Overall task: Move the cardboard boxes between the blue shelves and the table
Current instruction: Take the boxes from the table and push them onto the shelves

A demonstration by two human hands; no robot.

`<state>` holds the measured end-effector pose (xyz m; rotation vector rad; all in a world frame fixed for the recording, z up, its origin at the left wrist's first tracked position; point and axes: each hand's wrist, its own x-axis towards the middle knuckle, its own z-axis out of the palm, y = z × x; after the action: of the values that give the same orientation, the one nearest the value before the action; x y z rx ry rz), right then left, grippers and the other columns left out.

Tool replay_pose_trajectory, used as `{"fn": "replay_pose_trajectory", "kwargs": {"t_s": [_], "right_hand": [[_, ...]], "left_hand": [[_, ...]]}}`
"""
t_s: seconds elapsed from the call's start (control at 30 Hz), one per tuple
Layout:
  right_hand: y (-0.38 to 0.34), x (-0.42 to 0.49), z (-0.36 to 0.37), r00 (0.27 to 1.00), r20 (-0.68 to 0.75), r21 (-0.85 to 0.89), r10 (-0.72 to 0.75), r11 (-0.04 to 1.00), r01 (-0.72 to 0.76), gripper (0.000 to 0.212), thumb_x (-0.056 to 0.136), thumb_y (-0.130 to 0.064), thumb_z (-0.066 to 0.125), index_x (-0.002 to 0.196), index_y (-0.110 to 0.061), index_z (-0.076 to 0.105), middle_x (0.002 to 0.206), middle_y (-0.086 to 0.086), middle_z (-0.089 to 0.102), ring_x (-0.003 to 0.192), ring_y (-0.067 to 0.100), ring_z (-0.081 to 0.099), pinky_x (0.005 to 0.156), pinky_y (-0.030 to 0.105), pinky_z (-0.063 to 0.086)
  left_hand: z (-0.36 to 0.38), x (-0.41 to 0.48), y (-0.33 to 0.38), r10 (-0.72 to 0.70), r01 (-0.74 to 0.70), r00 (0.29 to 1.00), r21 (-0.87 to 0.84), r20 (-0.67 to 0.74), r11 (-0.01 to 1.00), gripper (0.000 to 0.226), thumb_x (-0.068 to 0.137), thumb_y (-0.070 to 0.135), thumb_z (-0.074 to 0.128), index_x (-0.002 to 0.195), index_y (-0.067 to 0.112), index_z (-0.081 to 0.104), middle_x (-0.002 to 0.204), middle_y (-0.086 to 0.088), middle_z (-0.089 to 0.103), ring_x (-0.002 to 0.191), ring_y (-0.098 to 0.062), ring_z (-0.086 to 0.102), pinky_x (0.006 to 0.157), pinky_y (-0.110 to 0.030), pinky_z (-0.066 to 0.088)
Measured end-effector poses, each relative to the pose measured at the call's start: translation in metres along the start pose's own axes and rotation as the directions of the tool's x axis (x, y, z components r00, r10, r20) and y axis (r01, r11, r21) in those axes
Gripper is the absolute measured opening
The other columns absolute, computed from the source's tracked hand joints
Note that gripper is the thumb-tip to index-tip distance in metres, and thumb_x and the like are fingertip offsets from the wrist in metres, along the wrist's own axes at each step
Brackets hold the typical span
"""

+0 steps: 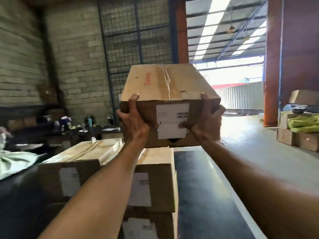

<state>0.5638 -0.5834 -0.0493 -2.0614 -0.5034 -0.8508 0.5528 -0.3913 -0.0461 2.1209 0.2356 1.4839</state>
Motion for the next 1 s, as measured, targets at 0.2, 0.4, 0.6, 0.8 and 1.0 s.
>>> {"fn": "replay_pose_trajectory", "kwargs": {"t_s": [0.2, 0.4, 0.6, 0.8, 1.0], "right_hand": [[-0.068, 0.014, 0.098, 0.99, -0.141, 0.141, -0.031, 0.989, 0.051, 0.11, 0.057, -0.035, 0.094, 0.136, -0.041, 0.017, 0.131, 0.019, 0.032, 0.113, 0.046, 0.047, 0.085, 0.056, 0.054], [-0.136, -0.004, 0.179, 0.989, 0.034, 0.409, -0.142, 0.905, 0.116, 0.111, 0.056, -0.038, 0.093, 0.141, -0.047, 0.022, 0.13, 0.016, 0.028, 0.111, 0.048, 0.049, 0.081, 0.059, 0.054], [-0.193, -0.026, 0.239, 0.925, 0.217, 0.628, -0.312, 0.77, 0.113, 0.108, 0.061, -0.037, 0.092, 0.137, -0.052, 0.018, 0.134, 0.015, 0.027, 0.114, 0.046, 0.045, 0.089, 0.056, 0.05], [-0.234, -0.068, 0.249, 0.815, 0.291, 0.784, -0.501, 0.613, 0.097, 0.113, 0.057, -0.036, 0.094, 0.14, -0.048, 0.019, 0.134, 0.014, 0.025, 0.113, 0.044, 0.047, 0.088, 0.05, 0.05], [-0.265, -0.138, 0.207, 0.628, 0.324, 0.905, -0.708, 0.426, 0.013, 0.119, 0.049, -0.04, 0.097, 0.14, -0.049, 0.02, 0.136, 0.016, 0.026, 0.114, 0.046, 0.046, 0.093, 0.05, 0.049]], "left_hand": [[-0.099, 0.028, -0.057, -0.165, 0.184, 0.974, 0.121, -0.152, 0.975, 0.102, 0.064, 0.031, 0.088, 0.138, 0.049, 0.02, 0.139, -0.018, 0.026, 0.121, -0.037, 0.043, 0.088, -0.047, 0.048], [-0.19, 0.024, -0.11, -0.129, 0.236, 0.942, 0.338, -0.309, 0.911, 0.111, 0.05, 0.03, 0.094, 0.135, 0.048, 0.026, 0.135, -0.02, 0.028, 0.117, -0.041, 0.044, 0.089, -0.047, 0.048], [-0.253, -0.002, -0.122, -0.104, 0.402, 0.856, 0.526, -0.507, 0.75, 0.109, 0.053, 0.029, 0.094, 0.139, 0.043, 0.029, 0.137, -0.019, 0.029, 0.119, -0.038, 0.04, 0.092, -0.047, 0.044], [-0.294, -0.05, -0.092, -0.095, 0.635, 0.715, 0.587, -0.692, 0.502, 0.119, 0.042, 0.029, 0.097, 0.136, 0.048, 0.027, 0.135, -0.017, 0.035, 0.117, -0.037, 0.04, 0.092, -0.046, 0.041], [-0.331, -0.132, -0.019, 0.001, 0.78, 0.585, 0.563, -0.811, 0.271, 0.118, 0.043, 0.027, 0.096, 0.133, 0.049, 0.023, 0.133, -0.013, 0.037, 0.117, -0.035, 0.038, 0.09, -0.046, 0.043]]}}
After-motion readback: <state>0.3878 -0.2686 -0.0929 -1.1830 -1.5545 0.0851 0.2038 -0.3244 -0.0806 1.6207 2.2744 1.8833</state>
